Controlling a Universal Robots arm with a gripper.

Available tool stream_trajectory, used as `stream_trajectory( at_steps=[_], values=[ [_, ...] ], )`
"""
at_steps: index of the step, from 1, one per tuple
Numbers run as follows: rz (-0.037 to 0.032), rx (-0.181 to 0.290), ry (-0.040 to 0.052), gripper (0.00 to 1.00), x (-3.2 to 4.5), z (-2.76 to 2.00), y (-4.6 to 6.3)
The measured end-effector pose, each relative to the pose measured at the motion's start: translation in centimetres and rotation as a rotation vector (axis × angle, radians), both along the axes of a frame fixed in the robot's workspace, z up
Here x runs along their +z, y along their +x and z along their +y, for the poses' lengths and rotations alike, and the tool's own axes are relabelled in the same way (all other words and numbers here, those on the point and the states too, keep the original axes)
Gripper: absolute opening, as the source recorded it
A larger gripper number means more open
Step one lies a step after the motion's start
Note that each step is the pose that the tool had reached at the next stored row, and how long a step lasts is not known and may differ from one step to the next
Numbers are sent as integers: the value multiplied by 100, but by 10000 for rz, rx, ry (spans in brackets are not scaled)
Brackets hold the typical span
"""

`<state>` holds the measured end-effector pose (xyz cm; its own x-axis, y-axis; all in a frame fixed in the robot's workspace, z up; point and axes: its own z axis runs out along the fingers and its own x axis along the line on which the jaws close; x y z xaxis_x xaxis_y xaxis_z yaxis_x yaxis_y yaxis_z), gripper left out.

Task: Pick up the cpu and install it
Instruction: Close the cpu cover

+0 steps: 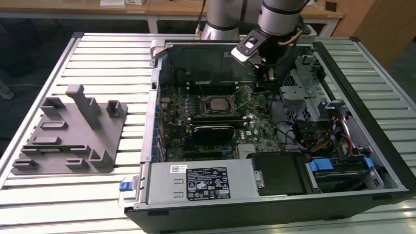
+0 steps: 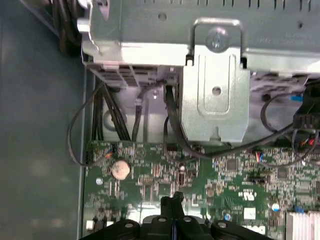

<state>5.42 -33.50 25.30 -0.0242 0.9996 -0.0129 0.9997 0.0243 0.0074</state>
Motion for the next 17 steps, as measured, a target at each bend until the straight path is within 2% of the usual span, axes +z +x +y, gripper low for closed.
stream_trajectory(
  at_steps=[9, 17],
  values=[
    [9, 0, 3, 11, -14, 1, 20],
    [12, -1, 1, 11, -113, 0, 20]
  ],
)
